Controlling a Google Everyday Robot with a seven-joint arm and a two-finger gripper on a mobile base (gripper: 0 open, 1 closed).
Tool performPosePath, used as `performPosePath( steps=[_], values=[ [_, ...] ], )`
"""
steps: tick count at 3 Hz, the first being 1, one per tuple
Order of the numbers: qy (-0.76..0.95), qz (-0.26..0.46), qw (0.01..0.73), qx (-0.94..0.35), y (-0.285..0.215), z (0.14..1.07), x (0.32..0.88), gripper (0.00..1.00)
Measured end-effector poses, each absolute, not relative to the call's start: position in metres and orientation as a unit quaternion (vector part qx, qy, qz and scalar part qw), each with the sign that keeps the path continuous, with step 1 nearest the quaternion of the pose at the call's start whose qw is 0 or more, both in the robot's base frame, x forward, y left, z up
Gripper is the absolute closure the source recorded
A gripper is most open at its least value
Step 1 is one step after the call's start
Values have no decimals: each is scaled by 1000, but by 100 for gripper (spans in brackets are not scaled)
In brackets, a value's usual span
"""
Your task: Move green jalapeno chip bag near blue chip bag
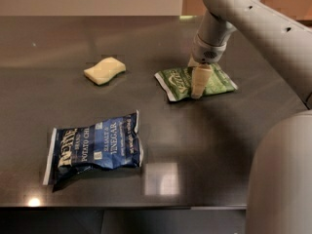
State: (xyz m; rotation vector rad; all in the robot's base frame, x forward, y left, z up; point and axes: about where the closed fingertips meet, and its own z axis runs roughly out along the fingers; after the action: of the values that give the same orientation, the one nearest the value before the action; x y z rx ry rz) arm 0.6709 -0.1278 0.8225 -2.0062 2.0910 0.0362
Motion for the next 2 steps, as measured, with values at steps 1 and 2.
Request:
performPosePath(
  steps=[1,2],
  values=[
    [716,13,122,-687,-128,827,671,65],
    [716,13,122,-687,-128,830,671,88]
  ],
)
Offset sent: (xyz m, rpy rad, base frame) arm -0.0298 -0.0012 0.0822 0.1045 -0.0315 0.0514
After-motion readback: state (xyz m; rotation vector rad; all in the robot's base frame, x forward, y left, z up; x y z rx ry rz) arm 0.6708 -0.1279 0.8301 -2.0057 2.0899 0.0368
